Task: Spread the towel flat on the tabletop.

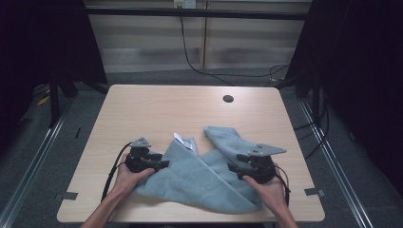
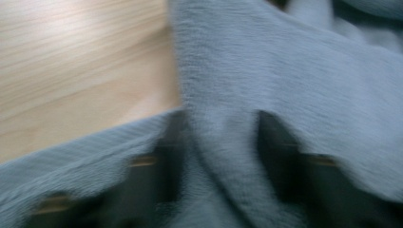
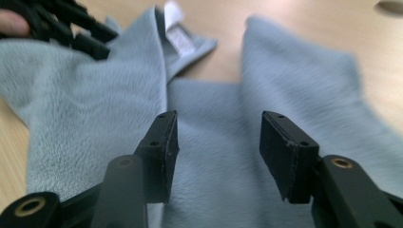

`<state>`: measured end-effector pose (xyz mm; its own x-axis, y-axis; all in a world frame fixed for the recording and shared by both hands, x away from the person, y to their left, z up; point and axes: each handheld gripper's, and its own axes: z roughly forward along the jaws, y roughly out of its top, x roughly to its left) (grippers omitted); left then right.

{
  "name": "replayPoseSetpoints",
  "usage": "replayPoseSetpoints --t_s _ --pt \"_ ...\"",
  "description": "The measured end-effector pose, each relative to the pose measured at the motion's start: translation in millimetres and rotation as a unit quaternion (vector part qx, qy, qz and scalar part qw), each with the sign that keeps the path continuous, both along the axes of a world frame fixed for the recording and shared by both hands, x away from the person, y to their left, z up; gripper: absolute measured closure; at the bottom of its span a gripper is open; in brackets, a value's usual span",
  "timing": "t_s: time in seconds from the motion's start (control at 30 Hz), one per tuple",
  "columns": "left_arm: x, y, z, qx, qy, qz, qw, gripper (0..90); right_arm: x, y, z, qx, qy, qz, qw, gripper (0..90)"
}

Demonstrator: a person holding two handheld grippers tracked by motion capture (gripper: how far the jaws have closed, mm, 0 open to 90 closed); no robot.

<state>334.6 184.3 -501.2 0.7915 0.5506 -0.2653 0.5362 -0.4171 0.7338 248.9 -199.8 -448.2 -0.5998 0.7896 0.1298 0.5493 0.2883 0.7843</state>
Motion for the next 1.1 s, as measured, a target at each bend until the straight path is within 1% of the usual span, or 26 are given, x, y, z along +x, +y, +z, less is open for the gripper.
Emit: replayPoseSetpoints --t_s 0.03,0.07,0.1,0.13,0.17,0.2,0.23,0.3,0.33,0.37,0.4,0.43,0.47,0.53,0.6,0.67,0.7,0.73,0.8,0.83,0.87,0.93,0.97,1.03,1.07,1.1 --pt "-2.8 0.2 1.4 0.002 -0.003 0.000 1.0000 77.9 -0.1 4.6 -7.2 0.000 0.020 0.003 0.9998 51.0" --pt "-7.0 4.1 3.1 -0.007 0.007 -0.003 0.9999 81.9 -5.1 11.3 -21.1 -0.023 0.035 0.014 0.9990 51.4" --pt "-7.0 4.1 3.1 -0.007 0.007 -0.003 0.9999 82.5 -8.3 12.7 -27.1 -0.032 0.043 0.012 0.9985 51.4" --pt "-12.5 9.8 4.2 -0.015 0.016 -0.009 0.9997 82.5 -11.1 12.5 -32.9 -0.044 0.052 0.010 0.9976 50.9" --pt "-12.5 9.8 4.2 -0.015 0.016 -0.009 0.9997 82.5 -11.1 12.5 -32.9 -0.044 0.052 0.010 0.9976 50.9" --pt "-20.4 14.6 5.0 -0.013 0.021 -0.011 0.9996 82.1 -14.1 9.0 -45.0 -0.053 0.063 0.007 0.9966 48.9" --pt "-20.4 14.6 5.0 -0.013 0.021 -0.011 0.9996 81.8 -14.1 9.0 -45.0 -0.053 0.063 0.007 0.9966 48.9" --pt "-27.1 18.8 5.8 -0.018 0.021 -0.011 0.9996 80.4 -14.0 4.6 -51.1 -0.055 0.041 0.008 0.9976 49.4" --pt "-28.2 20.3 6.4 -0.027 0.024 -0.006 0.9993 79.6 -11.8 6.1 -51.2 -0.073 0.032 0.009 0.9968 49.4" --pt "-28.0 21.0 6.9 -0.033 0.021 -0.004 0.9992 79.6 -11.8 6.1 -51.2 -0.073 0.032 0.009 0.9968 49.4" --pt "-27.3 21.0 7.8 -0.036 0.016 0.000 0.9992 78.3 -7.5 7.4 -51.2 -0.082 0.029 0.008 0.9962 49.6" --pt "-24.3 19.5 8.4 -0.044 0.016 0.005 0.9989 75.2 5.9 8.2 -51.1 -0.084 0.032 -0.001 0.9960 50.2" --pt "-24.3 19.5 8.4 -0.044 0.016 0.005 0.9989 73.4 5.9 8.2 -51.1 -0.084 0.032 -0.001 0.9960 50.2" --pt "-20.6 16.9 8.4 -0.047 0.016 0.009 0.9987 71.6 23.3 7.1 -52.4 -0.080 0.032 -0.015 0.9962 50.4" --pt "-16.8 16.1 8.6 -0.055 0.016 0.014 0.9982 70.1 42.8 3.6 -53.4 -0.081 0.029 -0.022 0.9961 51.0" --pt "-14.9 16.8 11.1 -0.064 0.014 0.016 0.9977 69.5 62.6 -1.1 -53.4 -0.078 0.034 -0.033 0.9958 51.1" --pt "-13.4 21.0 13.9 -0.074 0.012 0.020 0.9970 66.7 80.3 -6.0 -52.0 -0.086 0.043 -0.046 0.9944 51.1" --pt "-13.4 21.0 13.9 -0.074 0.012 0.020 0.9970 66.3 80.3 -6.0 -52.0 -0.086 0.043 -0.046 0.9944 51.1" --pt "-12.7 27.7 16.5 -0.076 0.009 0.033 0.9965 65.3 94.8 -11.3 -51.0 -0.090 0.051 -0.058 0.9930 51.0" --pt "-10.9 36.7 17.2 -0.079 0.009 0.052 0.9955 63.3 105.5 -16.5 -50.6 -0.089 0.056 -0.078 0.9914 50.9" --pt "-10.9 36.7 17.2 -0.079 0.009 0.052 0.9955 61.8 105.5 -16.5 -50.6 -0.089 0.056 -0.078 0.9914 50.9" --pt "-8.2 45.5 14.9 -0.077 0.012 0.073 0.9943 60.0 110.6 -19.7 -49.9 -0.089 0.061 -0.091 0.9900 49.9" --pt "-4.7 51.9 10.8 -0.068 0.017 0.087 0.9937 58.0 110.1 -20.4 -48.0 -0.073 0.064 -0.095 0.9907 47.6" --pt "-2.3 53.5 8.9 -0.064 0.019 0.092 0.9935 55.2 105.1 -15.9 -40.6 -0.040 0.052 -0.097 0.9931 48.4" --pt "0.4 54.3 7.0 -0.060 0.020 0.095 0.9935 55.2 105.1 -15.9 -40.6 -0.040 0.052 -0.097 0.9931 48.4" --pt "2.9 54.1 5.2 -0.052 0.019 0.101 0.9934 53.2 102.1 -1.3 -30.2 -0.026 0.029 -0.070 0.9968 49.9"
